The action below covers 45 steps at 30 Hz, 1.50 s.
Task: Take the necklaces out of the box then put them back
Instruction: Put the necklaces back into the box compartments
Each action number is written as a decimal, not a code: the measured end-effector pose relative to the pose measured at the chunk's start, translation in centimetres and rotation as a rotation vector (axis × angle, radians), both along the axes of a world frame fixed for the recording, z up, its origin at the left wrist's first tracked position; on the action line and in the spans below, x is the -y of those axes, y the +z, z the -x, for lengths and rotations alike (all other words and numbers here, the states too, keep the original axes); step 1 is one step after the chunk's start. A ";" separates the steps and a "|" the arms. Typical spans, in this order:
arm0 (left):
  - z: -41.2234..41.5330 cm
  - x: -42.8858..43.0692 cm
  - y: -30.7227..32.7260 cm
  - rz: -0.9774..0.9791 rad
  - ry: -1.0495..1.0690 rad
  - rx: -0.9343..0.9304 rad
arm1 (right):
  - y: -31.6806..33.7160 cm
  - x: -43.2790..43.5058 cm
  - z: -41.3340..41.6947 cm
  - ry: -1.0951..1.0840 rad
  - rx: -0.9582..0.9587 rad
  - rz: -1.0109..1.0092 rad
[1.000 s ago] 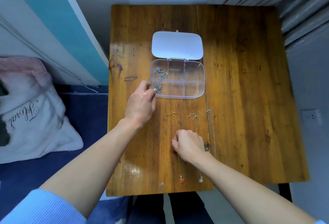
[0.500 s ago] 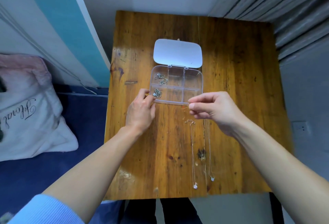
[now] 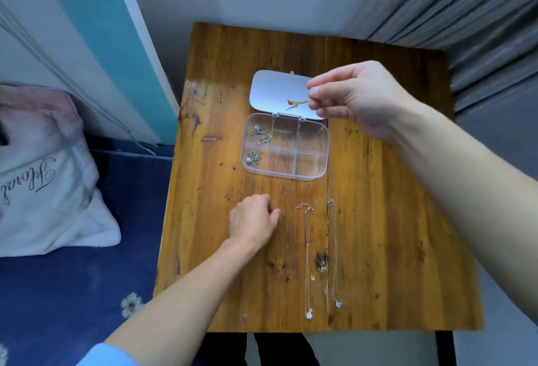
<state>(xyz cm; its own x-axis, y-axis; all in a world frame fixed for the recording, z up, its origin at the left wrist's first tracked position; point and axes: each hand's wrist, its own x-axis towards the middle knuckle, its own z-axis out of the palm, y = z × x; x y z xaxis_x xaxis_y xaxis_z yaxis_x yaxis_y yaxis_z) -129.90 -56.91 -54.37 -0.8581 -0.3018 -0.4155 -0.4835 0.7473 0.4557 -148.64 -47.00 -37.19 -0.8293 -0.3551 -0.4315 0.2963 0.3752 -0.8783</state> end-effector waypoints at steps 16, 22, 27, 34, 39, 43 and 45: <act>2.3 -5.6 -0.6 -0.018 -0.100 -0.015 | -6.6 1.5 3.3 0.043 0.180 -0.123; 2.5 -5.5 -0.6 -0.056 -0.111 0.062 | -8.4 1.7 4.0 0.047 0.167 -0.195; 2.6 -5.7 -0.4 -0.006 -0.177 0.107 | -10.6 1.6 3.4 0.160 -0.012 -0.402; 1.7 -3.7 0.8 -0.397 0.275 0.051 | -13.3 0.9 1.8 0.283 -0.296 -0.560; 1.1 -1.0 2.4 -0.913 0.610 0.099 | -13.5 -1.8 0.0 0.077 -0.398 -0.546; 0.6 0.9 1.7 -0.277 0.094 0.096 | -14.1 -5.1 -2.9 -0.026 -0.443 -0.651; 0.5 1.5 1.7 -0.070 -0.157 0.169 | -14.7 -6.0 -4.5 -0.054 -0.382 -0.658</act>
<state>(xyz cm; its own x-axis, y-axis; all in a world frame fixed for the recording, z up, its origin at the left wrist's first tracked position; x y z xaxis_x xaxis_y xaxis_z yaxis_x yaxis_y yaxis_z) -130.39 -58.42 -52.70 -0.8086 -0.1351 -0.5727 -0.4375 0.7889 0.4316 -144.19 -41.04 -51.88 -0.9724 -0.0786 -0.2195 0.0495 0.8505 -0.5237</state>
